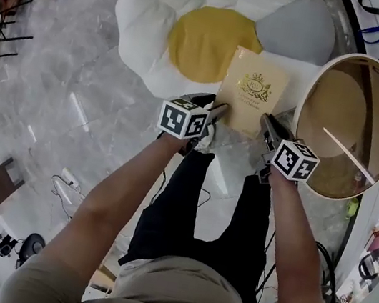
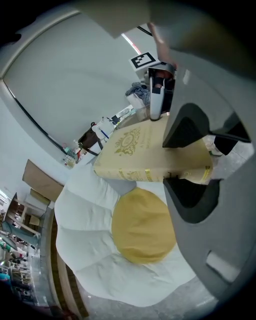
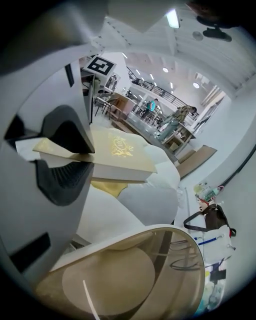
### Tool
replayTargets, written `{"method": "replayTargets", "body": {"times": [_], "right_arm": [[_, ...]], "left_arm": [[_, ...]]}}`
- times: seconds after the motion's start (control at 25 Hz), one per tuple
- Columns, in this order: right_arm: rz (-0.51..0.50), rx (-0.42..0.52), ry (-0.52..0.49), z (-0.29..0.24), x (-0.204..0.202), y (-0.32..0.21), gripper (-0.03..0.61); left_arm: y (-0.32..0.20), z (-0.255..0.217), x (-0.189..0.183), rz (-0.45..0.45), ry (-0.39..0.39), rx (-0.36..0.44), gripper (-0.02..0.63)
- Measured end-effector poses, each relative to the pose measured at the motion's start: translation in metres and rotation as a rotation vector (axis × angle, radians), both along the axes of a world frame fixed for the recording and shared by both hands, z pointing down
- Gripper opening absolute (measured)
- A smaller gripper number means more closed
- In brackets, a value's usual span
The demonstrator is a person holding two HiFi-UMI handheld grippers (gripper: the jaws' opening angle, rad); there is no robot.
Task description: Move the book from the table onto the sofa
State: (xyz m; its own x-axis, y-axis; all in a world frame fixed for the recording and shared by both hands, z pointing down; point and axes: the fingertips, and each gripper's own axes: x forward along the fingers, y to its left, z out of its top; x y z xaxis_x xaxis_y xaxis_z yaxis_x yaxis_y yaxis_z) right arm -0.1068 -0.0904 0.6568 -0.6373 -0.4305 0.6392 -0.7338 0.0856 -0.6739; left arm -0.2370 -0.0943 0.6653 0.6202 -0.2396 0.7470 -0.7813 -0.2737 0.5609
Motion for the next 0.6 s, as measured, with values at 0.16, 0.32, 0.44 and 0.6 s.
{"method": "replayTargets", "body": {"times": [0.16, 0.32, 0.44, 0.6], "right_arm": [[0.01, -0.007, 0.021, 0.021, -0.004, -0.007, 0.06], [0.06, -0.041, 0.088, 0.059, 0.011, -0.016, 0.095], [0.053, -0.06, 0.137, 0.077, 0.016, -0.015, 0.104], [0.038, -0.068, 0.147, 0.075, 0.022, 0.004, 0.096]], "left_arm": [[-0.007, 0.021, -0.005, -0.011, 0.026, -0.004, 0.195], [-0.011, 0.058, -0.003, 0.048, -0.015, -0.019, 0.195], [-0.007, 0.079, -0.006, 0.064, -0.051, -0.052, 0.195], [0.016, 0.08, -0.007, 0.09, -0.044, -0.069, 0.195]]}}
